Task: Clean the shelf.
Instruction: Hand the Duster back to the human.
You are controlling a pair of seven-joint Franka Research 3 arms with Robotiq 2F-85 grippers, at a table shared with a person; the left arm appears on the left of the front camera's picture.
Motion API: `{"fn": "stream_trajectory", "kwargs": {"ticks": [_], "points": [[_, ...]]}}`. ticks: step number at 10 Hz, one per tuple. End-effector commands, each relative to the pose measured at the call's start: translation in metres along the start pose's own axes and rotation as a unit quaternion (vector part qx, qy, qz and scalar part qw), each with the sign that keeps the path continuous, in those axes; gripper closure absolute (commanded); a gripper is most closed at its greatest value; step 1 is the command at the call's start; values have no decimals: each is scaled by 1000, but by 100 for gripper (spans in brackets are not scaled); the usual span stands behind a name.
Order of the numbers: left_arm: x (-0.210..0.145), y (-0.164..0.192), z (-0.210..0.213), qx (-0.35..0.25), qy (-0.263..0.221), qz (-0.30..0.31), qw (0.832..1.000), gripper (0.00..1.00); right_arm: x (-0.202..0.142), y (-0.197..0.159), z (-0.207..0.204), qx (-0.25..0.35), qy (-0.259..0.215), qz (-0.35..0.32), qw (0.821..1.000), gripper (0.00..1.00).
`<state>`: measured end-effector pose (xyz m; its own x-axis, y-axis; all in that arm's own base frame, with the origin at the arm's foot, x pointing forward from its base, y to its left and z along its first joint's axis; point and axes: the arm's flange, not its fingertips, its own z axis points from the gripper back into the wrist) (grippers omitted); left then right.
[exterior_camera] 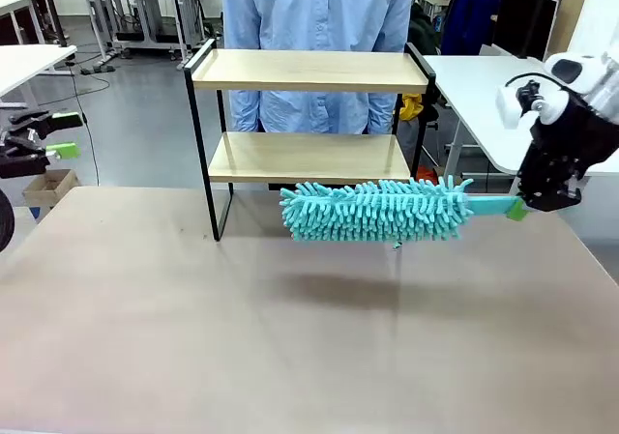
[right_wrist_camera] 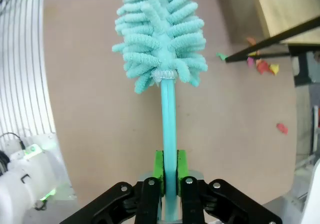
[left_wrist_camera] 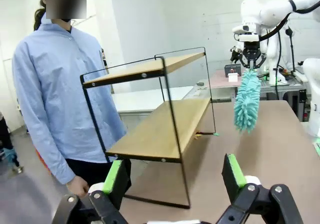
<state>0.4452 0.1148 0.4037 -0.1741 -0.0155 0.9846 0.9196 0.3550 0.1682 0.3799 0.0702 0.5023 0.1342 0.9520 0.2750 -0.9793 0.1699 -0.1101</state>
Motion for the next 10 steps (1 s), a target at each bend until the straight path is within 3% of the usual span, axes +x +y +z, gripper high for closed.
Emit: {"fn": "stream_trajectory", "kwargs": {"ticks": [1, 2, 3, 4, 6, 7, 10], "points": [[7, -35, -9, 23, 8, 31, 999, 0, 3, -14, 5, -14, -9, 36, 999, 87], [4, -41, -15, 28, 18, 56, 998, 0, 5, -6, 20, -20, 32, 2, 999, 87], [5, -35, -10, 0, 51, 50, 997, 0, 3, -6, 0, -5, 1, 20, 1000, 87], [-3, -37, -6, 14, 13, 29, 999, 0, 3, -6, 0, -5, 1, 20, 1000, 87], [-4, -43, -9, 12, 28, 41, 999, 0, 5, -8, 4, -10, 13, 21, 1000, 87], [-12, -50, -28, -13, -13, 93, 996, 0, 0, -18, -4, -6, -33, 37, 999, 87], [-2, -108, -57, -73, -29, 101, 992, 0, 0, -36, -13, 1, -89, 72, 993, 87]]}}
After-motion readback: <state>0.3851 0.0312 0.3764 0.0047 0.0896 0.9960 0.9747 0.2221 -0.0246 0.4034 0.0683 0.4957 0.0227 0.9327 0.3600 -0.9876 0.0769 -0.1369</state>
